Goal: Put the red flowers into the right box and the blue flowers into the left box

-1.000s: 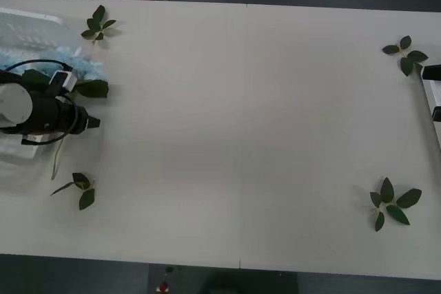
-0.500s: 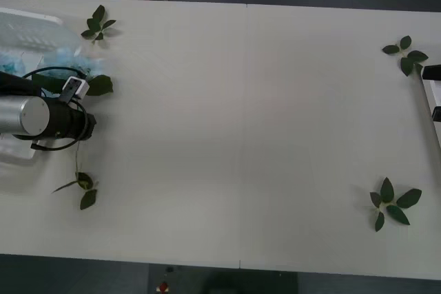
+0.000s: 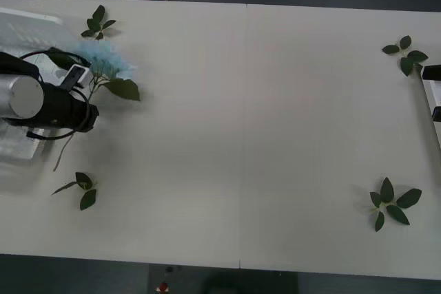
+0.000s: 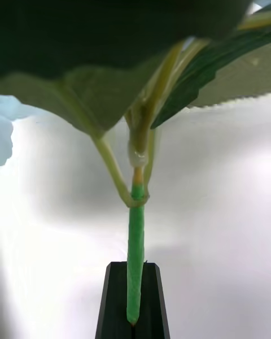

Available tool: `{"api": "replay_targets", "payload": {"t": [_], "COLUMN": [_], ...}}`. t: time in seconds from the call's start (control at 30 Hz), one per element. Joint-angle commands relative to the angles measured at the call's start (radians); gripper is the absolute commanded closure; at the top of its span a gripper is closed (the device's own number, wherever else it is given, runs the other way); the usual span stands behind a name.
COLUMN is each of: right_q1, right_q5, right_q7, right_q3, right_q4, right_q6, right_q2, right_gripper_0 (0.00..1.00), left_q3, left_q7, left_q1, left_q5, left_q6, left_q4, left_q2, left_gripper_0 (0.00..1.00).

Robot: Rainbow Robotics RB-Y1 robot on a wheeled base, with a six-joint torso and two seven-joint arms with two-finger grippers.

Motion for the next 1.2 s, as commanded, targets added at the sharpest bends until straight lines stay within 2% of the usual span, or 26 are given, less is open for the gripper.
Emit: {"api": "replay_targets", "payload": {"t": [0.03, 0.17, 0.3, 0.53, 0.67, 0.9, 1.07, 1.17, 1.2], "right_q1": [-0.017, -0.017, -0.017, -0.017, -0.017, -0.017, -0.017, -0.017, -0.017], "right_q5": [-0.003, -0.003, -0.003, -0.003, -0.003, -0.003, -0.003, -0.003, -0.003], "right_q7": [0.005, 0.005, 0.005, 0.005, 0.005, 0.005, 0.005, 0.005, 0.005], "right_q3": [-0.002, -0.002, -0.002, -0.002, -0.002, -0.002, -0.002, -0.002, -0.002], "right_q4": [-0.022, -0.022, -0.022, -0.022, -0.022, -0.022, -0.022, -0.022, -0.022], "right_q6": [-0.001, -0.001, -0.001, -0.001, -0.001, -0.001, -0.001, -0.001, -0.001], "right_q2": [-0.013, -0.013, -0.013, -0.013, -0.013, -0.013, -0.013, -0.013, -0.013], "right_gripper_0": [0.00, 0.00, 0.00, 0.00, 0.00, 0.00, 0.00, 0.00, 0.00], "left_q3": [0.097, 0.163, 0.204, 0.273, 0.345, 0.475, 0.518, 0.545, 0.552], "left_q7": [0.002, -0.004, -0.031, -0.076, -0.093, -0.188, -0.200, -0.209, -0.214], "left_q1": [-0.034, -0.034, -0.034, 0.011, 0.077, 0.170, 0.190, 0.190, 0.190], "left_q5": [0.018, 0.030, 0.029, -0.030, -0.043, -0.143, -0.166, -0.168, -0.166], "left_q6": [0.190, 0.368, 0.454, 0.448, 0.383, 0.327, 0.299, 0.296, 0.293], "left_q4": [-0.165, -0.288, -0.313, -0.273, -0.228, -0.219, -0.179, -0.147, -0.136], "left_q2": [0.072, 0.137, 0.207, 0.273, 0.293, 0.295, 0.295, 0.295, 0.295], "left_gripper_0": [1.00, 1.00, 1.00, 1.00, 1.00, 1.00, 1.00, 0.96, 0.90]}}
